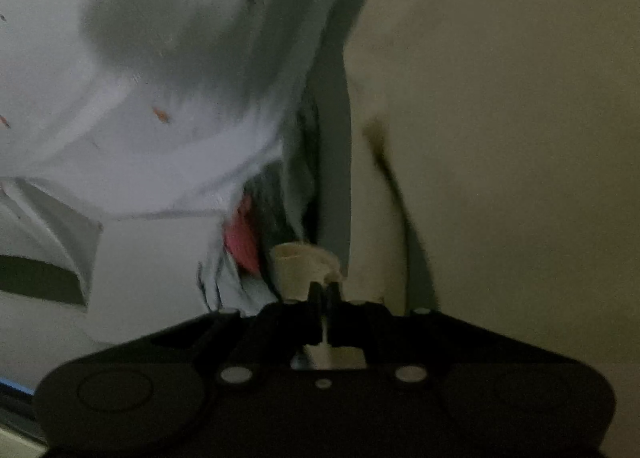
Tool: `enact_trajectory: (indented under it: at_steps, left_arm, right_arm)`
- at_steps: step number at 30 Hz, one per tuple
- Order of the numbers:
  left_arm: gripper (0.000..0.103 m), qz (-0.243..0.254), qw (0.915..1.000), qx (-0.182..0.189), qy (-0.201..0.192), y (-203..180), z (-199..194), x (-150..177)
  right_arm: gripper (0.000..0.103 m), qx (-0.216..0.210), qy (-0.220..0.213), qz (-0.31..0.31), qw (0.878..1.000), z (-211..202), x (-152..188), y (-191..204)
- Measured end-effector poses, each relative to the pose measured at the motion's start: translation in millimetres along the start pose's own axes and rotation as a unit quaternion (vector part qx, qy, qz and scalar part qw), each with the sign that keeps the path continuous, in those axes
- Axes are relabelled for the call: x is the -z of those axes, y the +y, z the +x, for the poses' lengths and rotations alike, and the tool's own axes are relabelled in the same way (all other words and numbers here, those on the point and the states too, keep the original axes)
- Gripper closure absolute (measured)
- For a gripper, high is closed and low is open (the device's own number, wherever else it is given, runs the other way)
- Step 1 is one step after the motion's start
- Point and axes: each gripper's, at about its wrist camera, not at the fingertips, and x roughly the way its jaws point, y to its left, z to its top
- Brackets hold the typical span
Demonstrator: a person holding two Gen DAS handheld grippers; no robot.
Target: Fold clothes
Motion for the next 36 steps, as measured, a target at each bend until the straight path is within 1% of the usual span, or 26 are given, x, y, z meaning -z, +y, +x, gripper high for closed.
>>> enact_trajectory:
  at_steps: [3, 7, 10, 14, 15, 17, 20, 22, 23, 24, 27, 28, 29, 30, 31, 32, 34, 35, 36]
  left_arm:
    - [0.079, 0.008, 0.9999, -0.014, -0.004, -12, 0, 21]
    - [0.079, -0.010, 0.9994, -0.033, 0.009, -17, 0, 56]
    - [0.079, -0.027, 0.9988, -0.039, 0.014, -26, 7, 81]
    - [0.077, -0.022, 0.9985, -0.046, 0.019, -50, 25, 112]
    - [0.074, -0.020, 0.9983, -0.050, 0.023, -55, 31, 120]
    - [0.074, -0.020, 0.9973, -0.062, 0.033, -64, 43, 136]
    - [0.073, -0.036, 0.9940, -0.091, 0.047, -70, 62, 160]
    - [0.073, -0.053, 0.9912, -0.109, 0.052, -72, 72, 175]
    - [0.073, -0.060, 0.9903, -0.116, 0.050, -72, 75, 182]
    - [0.072, -0.064, 0.9901, -0.119, 0.041, -72, 76, 188]
    - [0.061, -0.071, 0.9895, -0.125, 0.011, -78, 75, 199]
    - [0.060, -0.075, 0.9889, -0.128, 0.003, -80, 74, 202]
    - [0.060, -0.076, 0.9880, -0.134, -0.002, -82, 75, 204]
    - [0.060, -0.074, 0.9869, -0.143, -0.003, -86, 75, 205]
    - [0.060, -0.071, 0.9858, -0.152, -0.004, -91, 74, 208]
    - [0.059, -0.067, 0.9847, -0.160, -0.004, -95, 75, 209]
    - [0.051, -0.063, 0.9837, -0.168, -0.003, -101, 76, 212]
    - [0.049, -0.063, 0.9838, -0.168, -0.002, -102, 78, 212]
    - [0.043, -0.062, 0.9841, -0.167, -0.001, -103, 80, 212]
  right_arm:
    - [0.101, 0.008, -0.047, 0.007, 0.999, -42, -18, -11]
    - [0.101, 0.020, -0.099, 0.035, 0.994, -101, -38, -31]
    - [0.101, 0.039, -0.131, 0.035, 0.990, -140, -51, -38]
    - [0.101, 0.058, -0.162, -0.020, 0.985, -193, -76, -30]
    - [0.101, 0.063, -0.169, -0.034, 0.983, -204, -81, -28]
    - [0.101, 0.078, -0.181, -0.068, 0.978, -227, -91, -22]
    - [0.101, 0.100, -0.194, -0.102, 0.971, -258, -107, -22]
    - [0.101, 0.120, -0.192, -0.106, 0.968, -279, -120, -33]
    - [0.101, 0.127, -0.186, -0.098, 0.969, -285, -126, -41]
    - [0.101, 0.135, -0.180, -0.090, 0.970, -290, -132, -49]
    - [0.100, 0.162, -0.149, -0.075, 0.972, -292, -142, -72]
    - [0.098, 0.175, -0.141, -0.072, 0.972, -291, -145, -77]
    - [0.094, 0.187, -0.136, -0.066, 0.971, -289, -149, -81]
    - [0.087, 0.200, -0.130, -0.061, 0.969, -288, -153, -86]
    - [0.082, 0.212, -0.125, -0.055, 0.968, -286, -157, -90]
    - [0.075, 0.220, -0.119, -0.050, 0.967, -284, -162, -94]
    - [0.073, 0.209, -0.111, -0.051, 0.970, -285, -169, -98]
    - [0.072, 0.210, -0.105, -0.062, 0.970, -284, -171, -97]
    - [0.072, 0.210, -0.098, -0.074, 0.970, -283, -173, -97]
